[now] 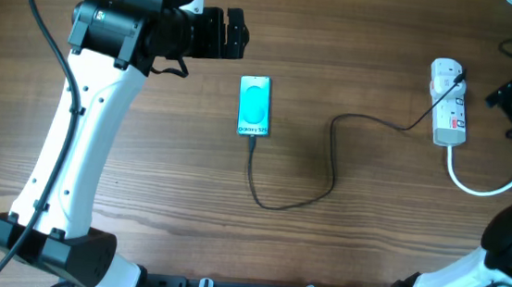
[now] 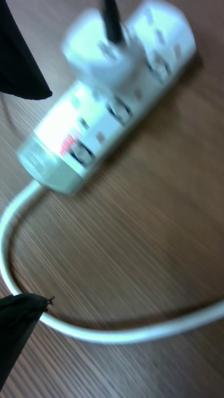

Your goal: Plug charger to phone and switch on socket

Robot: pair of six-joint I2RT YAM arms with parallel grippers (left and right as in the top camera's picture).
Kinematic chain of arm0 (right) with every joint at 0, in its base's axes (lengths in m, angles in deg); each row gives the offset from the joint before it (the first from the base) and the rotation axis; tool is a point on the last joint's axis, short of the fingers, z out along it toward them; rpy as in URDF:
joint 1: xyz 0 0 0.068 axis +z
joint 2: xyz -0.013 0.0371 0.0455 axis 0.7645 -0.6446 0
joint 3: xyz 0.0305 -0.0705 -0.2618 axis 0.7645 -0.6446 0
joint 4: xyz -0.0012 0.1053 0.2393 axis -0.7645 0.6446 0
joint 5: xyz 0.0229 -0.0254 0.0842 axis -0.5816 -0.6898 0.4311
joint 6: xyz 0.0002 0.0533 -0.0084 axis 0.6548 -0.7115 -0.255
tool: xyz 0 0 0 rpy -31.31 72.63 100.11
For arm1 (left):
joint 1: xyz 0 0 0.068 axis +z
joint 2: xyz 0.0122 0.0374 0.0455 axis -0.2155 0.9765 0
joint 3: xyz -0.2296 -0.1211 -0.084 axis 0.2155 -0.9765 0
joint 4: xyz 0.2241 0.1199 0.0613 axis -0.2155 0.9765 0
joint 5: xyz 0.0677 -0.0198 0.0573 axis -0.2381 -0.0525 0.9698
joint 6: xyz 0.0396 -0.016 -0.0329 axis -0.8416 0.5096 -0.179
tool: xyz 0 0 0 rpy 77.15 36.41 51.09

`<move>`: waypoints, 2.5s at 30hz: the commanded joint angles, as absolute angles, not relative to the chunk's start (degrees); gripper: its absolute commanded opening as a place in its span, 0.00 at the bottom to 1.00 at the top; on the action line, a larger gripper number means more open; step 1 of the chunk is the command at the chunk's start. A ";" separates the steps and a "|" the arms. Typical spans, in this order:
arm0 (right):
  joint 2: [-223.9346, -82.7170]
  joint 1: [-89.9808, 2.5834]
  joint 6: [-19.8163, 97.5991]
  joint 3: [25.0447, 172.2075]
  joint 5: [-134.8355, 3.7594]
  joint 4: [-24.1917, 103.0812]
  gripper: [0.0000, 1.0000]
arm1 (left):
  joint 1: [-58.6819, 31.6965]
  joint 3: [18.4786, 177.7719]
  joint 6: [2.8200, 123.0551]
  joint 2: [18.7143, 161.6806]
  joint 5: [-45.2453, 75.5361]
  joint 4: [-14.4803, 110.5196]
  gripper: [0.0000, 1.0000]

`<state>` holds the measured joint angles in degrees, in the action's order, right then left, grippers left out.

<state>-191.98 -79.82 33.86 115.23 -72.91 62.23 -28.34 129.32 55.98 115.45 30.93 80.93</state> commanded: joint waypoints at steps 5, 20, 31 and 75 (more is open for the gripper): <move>-198.78 -79.95 34.83 114.33 -74.40 55.87 1.00 | -28.04 129.16 55.67 115.85 31.08 80.90 1.00; -203.89 -79.71 37.34 113.87 -67.10 46.78 1.00 | -28.04 129.16 55.67 115.85 31.10 80.90 1.00; -206.86 -78.55 38.91 113.87 -64.52 45.47 1.00 | -28.04 129.16 55.67 115.85 31.10 80.90 1.00; -206.93 -77.02 37.73 110.48 -61.46 47.15 1.00 | -28.04 129.16 55.67 115.85 31.10 80.90 1.00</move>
